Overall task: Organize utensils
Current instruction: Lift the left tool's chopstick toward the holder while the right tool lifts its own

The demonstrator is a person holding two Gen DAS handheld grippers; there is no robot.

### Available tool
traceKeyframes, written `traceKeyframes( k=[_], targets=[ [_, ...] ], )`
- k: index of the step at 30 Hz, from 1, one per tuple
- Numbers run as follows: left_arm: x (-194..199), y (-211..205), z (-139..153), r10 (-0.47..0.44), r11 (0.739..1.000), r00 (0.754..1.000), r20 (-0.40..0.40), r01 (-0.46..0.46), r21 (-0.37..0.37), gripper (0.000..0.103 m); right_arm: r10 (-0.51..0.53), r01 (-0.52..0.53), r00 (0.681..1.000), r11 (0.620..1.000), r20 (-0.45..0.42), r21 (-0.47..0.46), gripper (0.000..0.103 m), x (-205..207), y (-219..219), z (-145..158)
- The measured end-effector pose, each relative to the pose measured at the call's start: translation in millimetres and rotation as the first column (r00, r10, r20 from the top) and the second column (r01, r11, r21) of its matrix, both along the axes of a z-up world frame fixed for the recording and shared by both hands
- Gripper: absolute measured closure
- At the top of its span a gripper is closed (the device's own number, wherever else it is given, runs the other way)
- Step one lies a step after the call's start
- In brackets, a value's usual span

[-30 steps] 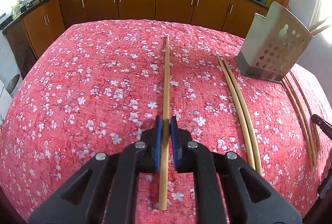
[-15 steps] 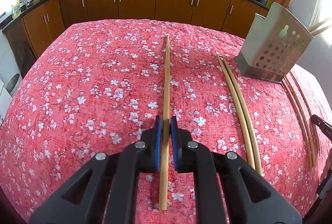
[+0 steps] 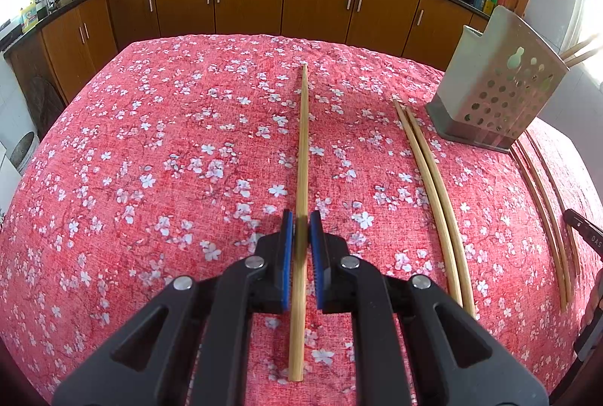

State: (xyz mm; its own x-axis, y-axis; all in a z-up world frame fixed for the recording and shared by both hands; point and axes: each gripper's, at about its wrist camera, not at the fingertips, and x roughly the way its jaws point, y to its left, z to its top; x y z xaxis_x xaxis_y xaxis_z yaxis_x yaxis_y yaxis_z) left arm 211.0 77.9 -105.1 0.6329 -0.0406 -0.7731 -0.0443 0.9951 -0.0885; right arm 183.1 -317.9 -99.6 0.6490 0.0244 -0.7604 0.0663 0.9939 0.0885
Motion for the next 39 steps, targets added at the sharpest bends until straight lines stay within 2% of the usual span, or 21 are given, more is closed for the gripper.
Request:
traceKeyframes(
  k=[27,35,39],
  targets=[
    [-1.1,-1.6,0.8,0.001,1.0,1.0,0.001,-0.001,-0.006,0.091,-0.006,0.006,1.0,1.0,0.001,0.013,0.094,0.1,-0.8,0.9],
    [-13.2,-6.4,1.3,-0.005,1.0,1.0,-0.001,0.005,0.016,0.091,0.004,-0.004,1.0,0.999,0.0,0.042,0.094,-19.9,-2.0,0.2],
    [-14.5,-10.1,1.4,-0.008,0.999,1.0,-0.003,0.008,0.05,0.095,0.001,-0.001,1.0,0.999,0.0,0.05,0.095,-19.0,-1.7,0.7]
  ],
)
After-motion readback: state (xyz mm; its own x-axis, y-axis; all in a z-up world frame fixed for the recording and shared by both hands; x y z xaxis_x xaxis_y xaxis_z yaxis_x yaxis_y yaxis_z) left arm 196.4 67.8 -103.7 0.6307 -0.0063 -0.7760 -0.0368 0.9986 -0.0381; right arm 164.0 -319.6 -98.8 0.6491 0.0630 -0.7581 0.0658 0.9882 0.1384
